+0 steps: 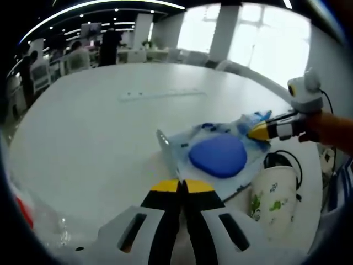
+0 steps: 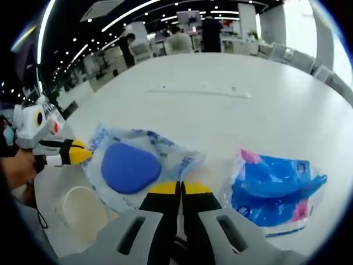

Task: Arrange the tabletop items into an orderly group along one side of the table until the central work area is clear of visible clutter.

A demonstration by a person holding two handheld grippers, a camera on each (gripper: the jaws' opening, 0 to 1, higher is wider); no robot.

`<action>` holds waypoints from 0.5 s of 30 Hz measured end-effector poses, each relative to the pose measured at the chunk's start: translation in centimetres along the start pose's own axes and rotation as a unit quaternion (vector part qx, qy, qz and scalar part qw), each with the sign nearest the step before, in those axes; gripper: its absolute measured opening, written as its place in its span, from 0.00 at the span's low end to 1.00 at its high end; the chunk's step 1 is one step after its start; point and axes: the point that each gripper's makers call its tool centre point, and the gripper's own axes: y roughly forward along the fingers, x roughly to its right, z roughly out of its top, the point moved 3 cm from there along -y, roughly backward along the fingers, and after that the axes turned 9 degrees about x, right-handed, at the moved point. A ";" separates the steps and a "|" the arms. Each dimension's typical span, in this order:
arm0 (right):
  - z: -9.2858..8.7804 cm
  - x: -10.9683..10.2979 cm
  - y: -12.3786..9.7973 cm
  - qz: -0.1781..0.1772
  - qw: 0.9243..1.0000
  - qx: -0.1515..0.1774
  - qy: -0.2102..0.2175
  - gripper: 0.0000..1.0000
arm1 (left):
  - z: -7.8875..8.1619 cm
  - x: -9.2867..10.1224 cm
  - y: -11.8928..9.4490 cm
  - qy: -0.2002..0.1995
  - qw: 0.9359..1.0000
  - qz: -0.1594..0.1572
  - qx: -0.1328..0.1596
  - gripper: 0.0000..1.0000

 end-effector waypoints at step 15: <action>-0.1 -0.1 0.5 0.004 1.000 -0.002 -0.007 0.04 | -0.2 -0.1 0.0 -0.001 1.000 0.005 0.000 0.00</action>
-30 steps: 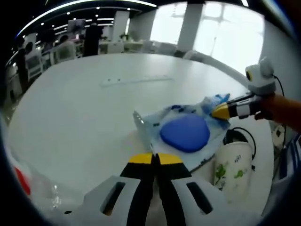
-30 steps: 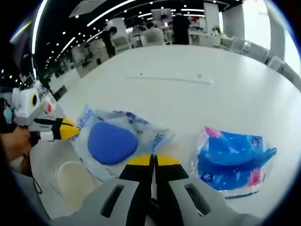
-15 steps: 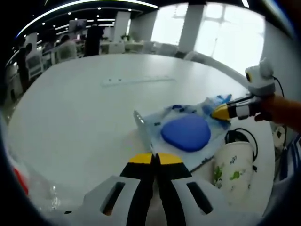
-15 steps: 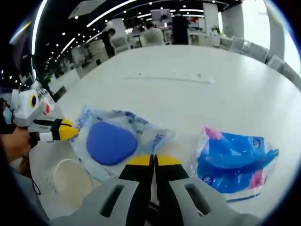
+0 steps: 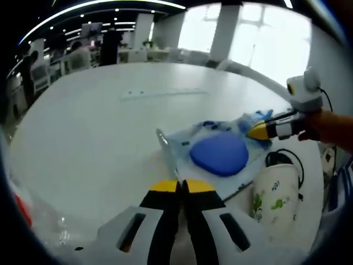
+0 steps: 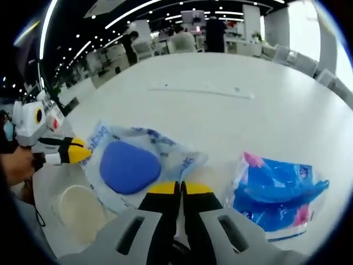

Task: Arrange the tabletop items into an orderly group along one side of the table until the central work area is clear of visible clutter.

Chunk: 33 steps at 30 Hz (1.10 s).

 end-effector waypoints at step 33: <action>0.0 0.5 0.0 -0.007 1.000 0.006 0.013 0.11 | -0.1 0.2 0.7 -0.011 1.000 -0.003 0.003 0.11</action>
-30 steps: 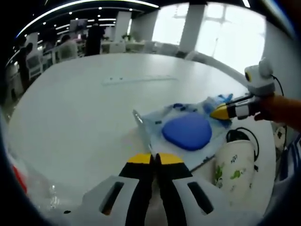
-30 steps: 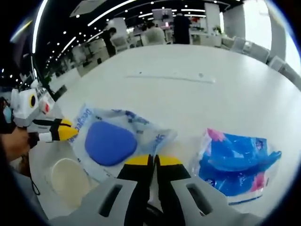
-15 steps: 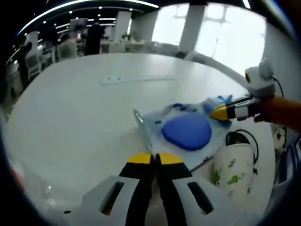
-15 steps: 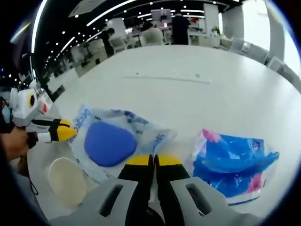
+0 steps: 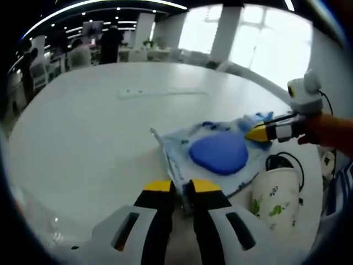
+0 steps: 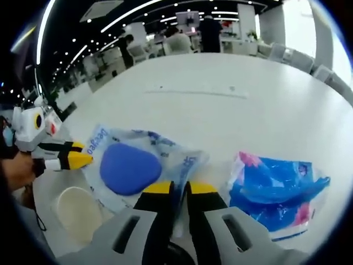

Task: Arrange the tabletop items into an orderly group along one side of the table until the central work area is clear of visible clutter.

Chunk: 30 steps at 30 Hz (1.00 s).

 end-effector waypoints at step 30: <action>4.2 0.6 -3.7 -0.009 0.997 0.077 0.016 0.22 | 2.4 0.1 -1.9 0.010 0.999 0.003 0.037 0.29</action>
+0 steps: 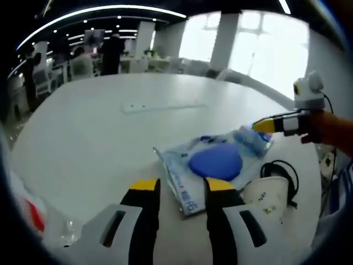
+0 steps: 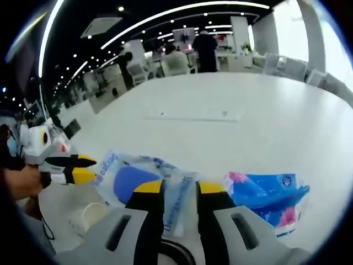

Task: Arrange the tabletop items into an orderly group along one side of the table until the central work area is clear of visible clutter.

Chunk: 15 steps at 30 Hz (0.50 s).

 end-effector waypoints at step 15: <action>1.1 4.1 -4.1 -0.040 0.999 0.028 0.004 0.22 | 1.2 1.0 -1.2 0.012 1.000 -0.015 0.015 0.29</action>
